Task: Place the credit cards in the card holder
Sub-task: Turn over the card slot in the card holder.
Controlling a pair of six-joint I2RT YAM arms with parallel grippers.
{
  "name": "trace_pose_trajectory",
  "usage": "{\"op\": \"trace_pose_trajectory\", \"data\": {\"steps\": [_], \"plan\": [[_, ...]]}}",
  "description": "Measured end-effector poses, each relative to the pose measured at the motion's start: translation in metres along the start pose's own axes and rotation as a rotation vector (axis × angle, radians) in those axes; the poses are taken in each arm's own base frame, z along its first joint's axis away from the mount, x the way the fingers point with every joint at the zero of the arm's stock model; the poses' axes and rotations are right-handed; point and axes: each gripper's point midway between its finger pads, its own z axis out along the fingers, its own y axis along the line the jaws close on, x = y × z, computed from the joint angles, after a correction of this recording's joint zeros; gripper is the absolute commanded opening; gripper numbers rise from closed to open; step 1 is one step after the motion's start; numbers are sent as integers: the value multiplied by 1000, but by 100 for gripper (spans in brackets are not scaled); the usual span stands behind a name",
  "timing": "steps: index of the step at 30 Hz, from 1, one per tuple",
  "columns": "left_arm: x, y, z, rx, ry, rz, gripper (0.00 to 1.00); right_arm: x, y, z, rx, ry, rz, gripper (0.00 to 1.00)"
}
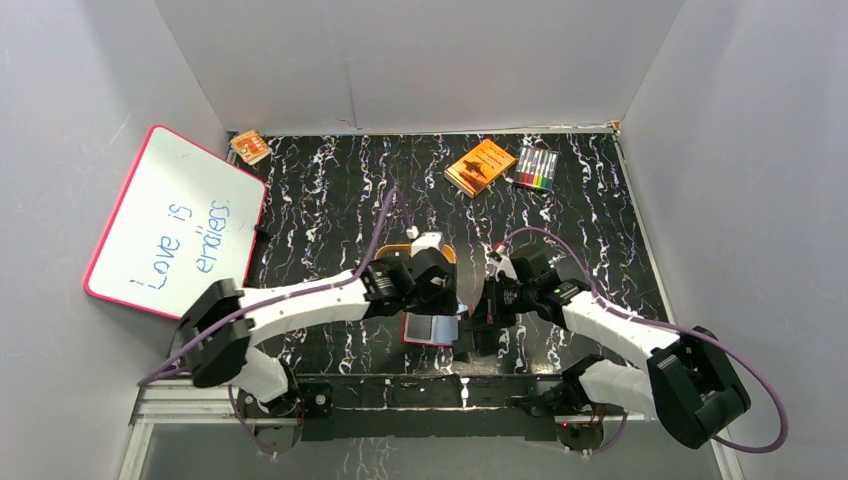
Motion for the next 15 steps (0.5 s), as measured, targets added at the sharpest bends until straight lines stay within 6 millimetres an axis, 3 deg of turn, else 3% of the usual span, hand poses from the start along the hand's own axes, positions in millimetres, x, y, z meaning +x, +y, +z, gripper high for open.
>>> {"op": "trace_pose_trajectory", "data": {"steps": [4, 8, 15], "plan": [[-15, 10, -35, 20, -96, -43, 62, -8, 10, 3, -36, -4, -7, 0], [-19, 33, -64, 22, -193, -95, 63, -15, 16, 13, -52, 14, -7, 0], [4, 75, -60, -64, -202, -114, 67, -20, 24, 32, -61, 48, -14, 0]]}}
